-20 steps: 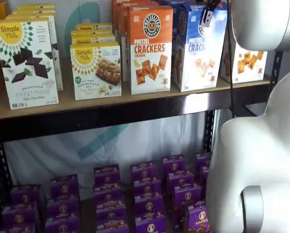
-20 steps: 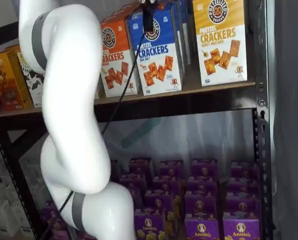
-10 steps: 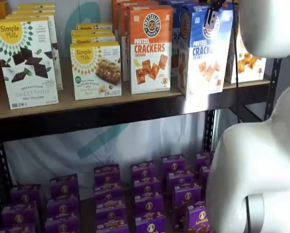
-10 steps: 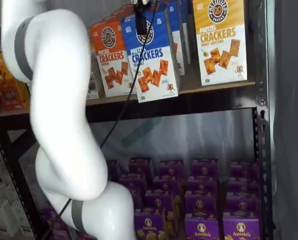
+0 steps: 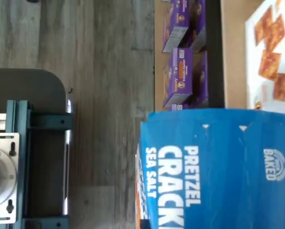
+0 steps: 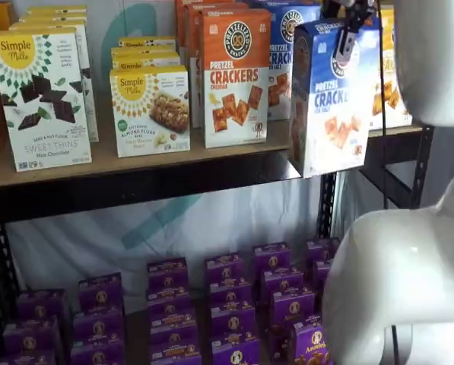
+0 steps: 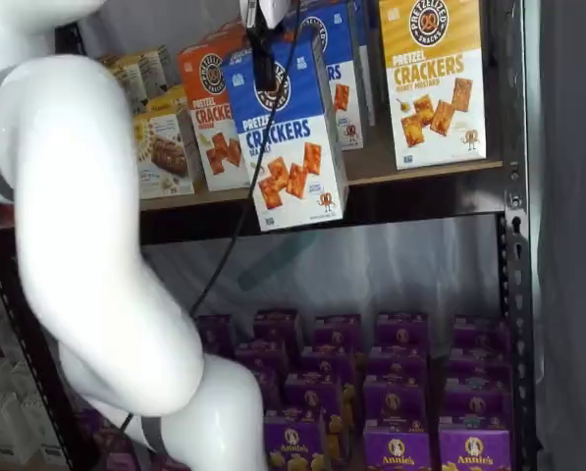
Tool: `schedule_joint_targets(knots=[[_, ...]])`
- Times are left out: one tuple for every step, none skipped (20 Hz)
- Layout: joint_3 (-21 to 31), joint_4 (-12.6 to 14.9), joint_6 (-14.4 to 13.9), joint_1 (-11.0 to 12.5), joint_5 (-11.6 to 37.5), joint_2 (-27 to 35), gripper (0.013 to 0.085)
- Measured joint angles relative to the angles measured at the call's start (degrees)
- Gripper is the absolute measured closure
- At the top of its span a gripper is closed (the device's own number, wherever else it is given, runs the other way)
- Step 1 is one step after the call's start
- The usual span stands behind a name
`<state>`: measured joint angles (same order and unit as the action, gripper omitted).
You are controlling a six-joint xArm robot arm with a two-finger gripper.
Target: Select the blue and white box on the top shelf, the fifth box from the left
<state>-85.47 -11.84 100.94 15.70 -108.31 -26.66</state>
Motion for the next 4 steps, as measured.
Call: schedule_joint_targets(knots=[[1.0,0.2,0.3,0.2,0.0,-0.8,0.045],[1.8,0.4,0.5,0.4,-0.1,-1.6,0.045],[2.9,0.7,0.9,0.6,-0.2,-2.6,0.045],[3.8,0.9,1.1,0.7,-0.3,-3.3,0.045]])
